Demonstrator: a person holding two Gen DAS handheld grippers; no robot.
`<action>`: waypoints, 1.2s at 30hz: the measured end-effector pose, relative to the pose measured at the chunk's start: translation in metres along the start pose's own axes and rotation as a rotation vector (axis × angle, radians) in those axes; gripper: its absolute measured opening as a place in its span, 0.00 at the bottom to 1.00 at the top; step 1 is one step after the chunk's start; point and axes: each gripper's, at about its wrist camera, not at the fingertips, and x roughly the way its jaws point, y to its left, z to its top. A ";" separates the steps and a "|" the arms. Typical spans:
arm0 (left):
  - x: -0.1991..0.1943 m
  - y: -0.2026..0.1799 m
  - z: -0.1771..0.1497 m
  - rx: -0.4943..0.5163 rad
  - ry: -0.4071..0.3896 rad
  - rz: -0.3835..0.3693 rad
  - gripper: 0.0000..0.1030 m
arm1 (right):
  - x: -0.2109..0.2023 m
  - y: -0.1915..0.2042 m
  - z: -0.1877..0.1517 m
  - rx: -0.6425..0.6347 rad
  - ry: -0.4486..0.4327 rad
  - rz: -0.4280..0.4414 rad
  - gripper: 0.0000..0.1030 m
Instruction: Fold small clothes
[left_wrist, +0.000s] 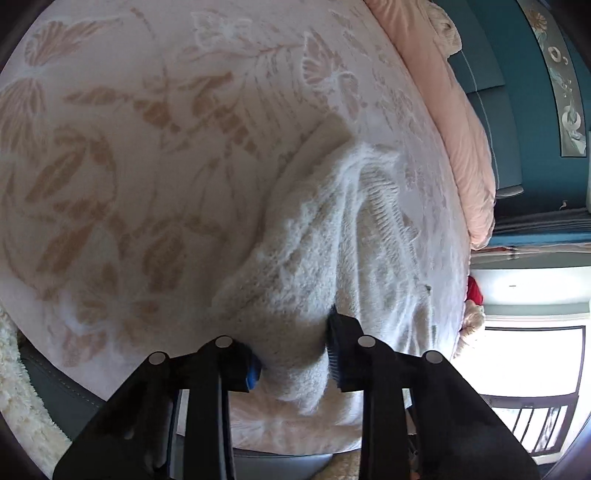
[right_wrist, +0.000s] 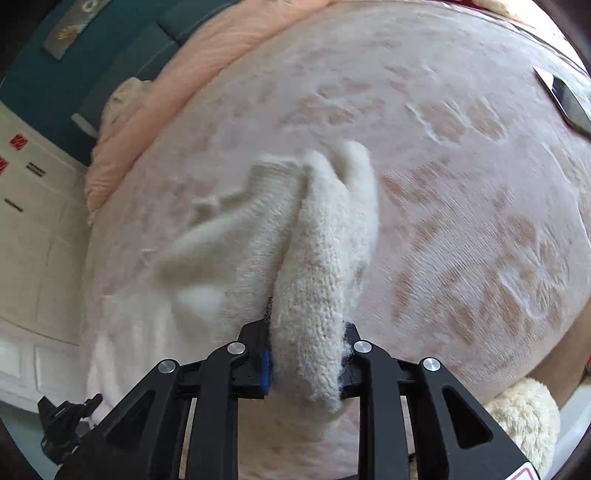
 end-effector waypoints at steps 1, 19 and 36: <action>-0.013 -0.013 0.007 0.021 -0.010 -0.039 0.21 | -0.018 0.020 0.012 -0.035 -0.038 0.050 0.19; -0.053 0.068 -0.015 0.086 -0.028 0.172 0.14 | -0.020 -0.050 -0.059 0.061 0.017 -0.109 0.35; -0.040 0.045 -0.010 0.081 -0.071 0.076 0.19 | 0.106 0.157 -0.127 -0.490 0.230 -0.019 0.15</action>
